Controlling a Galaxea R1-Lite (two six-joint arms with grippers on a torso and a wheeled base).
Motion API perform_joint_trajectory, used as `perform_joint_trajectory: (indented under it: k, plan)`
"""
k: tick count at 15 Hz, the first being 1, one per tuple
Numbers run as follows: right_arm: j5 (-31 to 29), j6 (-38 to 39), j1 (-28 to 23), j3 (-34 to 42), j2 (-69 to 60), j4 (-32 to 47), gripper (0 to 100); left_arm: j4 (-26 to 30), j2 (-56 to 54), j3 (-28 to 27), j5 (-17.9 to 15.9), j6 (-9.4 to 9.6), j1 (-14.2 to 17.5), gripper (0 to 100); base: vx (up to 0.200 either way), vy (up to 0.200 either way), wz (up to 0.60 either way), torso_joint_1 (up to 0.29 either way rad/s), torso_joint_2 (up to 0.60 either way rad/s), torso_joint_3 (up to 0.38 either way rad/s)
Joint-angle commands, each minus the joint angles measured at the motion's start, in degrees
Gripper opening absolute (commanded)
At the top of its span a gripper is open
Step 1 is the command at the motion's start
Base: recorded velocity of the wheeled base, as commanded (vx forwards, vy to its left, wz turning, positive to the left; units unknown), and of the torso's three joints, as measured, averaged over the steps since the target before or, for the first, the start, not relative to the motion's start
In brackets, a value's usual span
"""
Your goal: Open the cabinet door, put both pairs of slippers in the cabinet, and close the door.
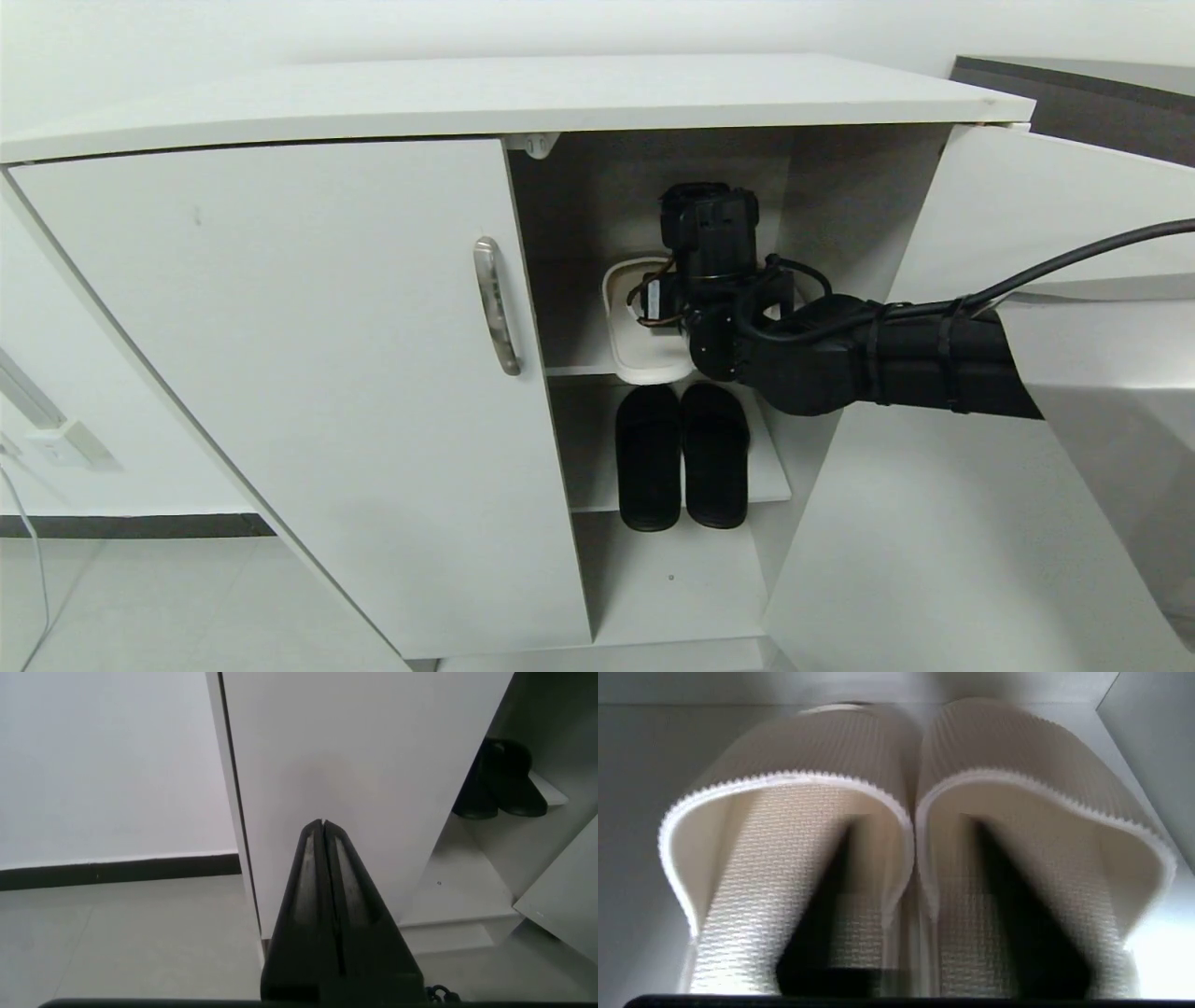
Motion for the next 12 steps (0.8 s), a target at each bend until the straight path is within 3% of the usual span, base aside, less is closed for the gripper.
perform_joint_trajectory:
  k: [1,7,12]
  plan:
    - [-0.1,-0.1,0.1,0.4,-0.7,0.0,100,0.0,0.0,0.0,0.0,-0.05,0.0,0,0.0,0.0,0.0,0.0,0.0,0.0]
    - [-0.5,0.1,1.7,10.0,-7.4,-0.1,100,0.0,0.0,0.0,-0.1,0.39,0.0,0,0.0,0.0,0.0,0.0,0.0,0.0]
    - [-0.7,0.4,6.6,23.8,-20.1,-0.6,100,0.0,0.0,0.0,-0.1,0.21,0.0,0,0.0,0.0,0.0,0.0,0.0,0.0]
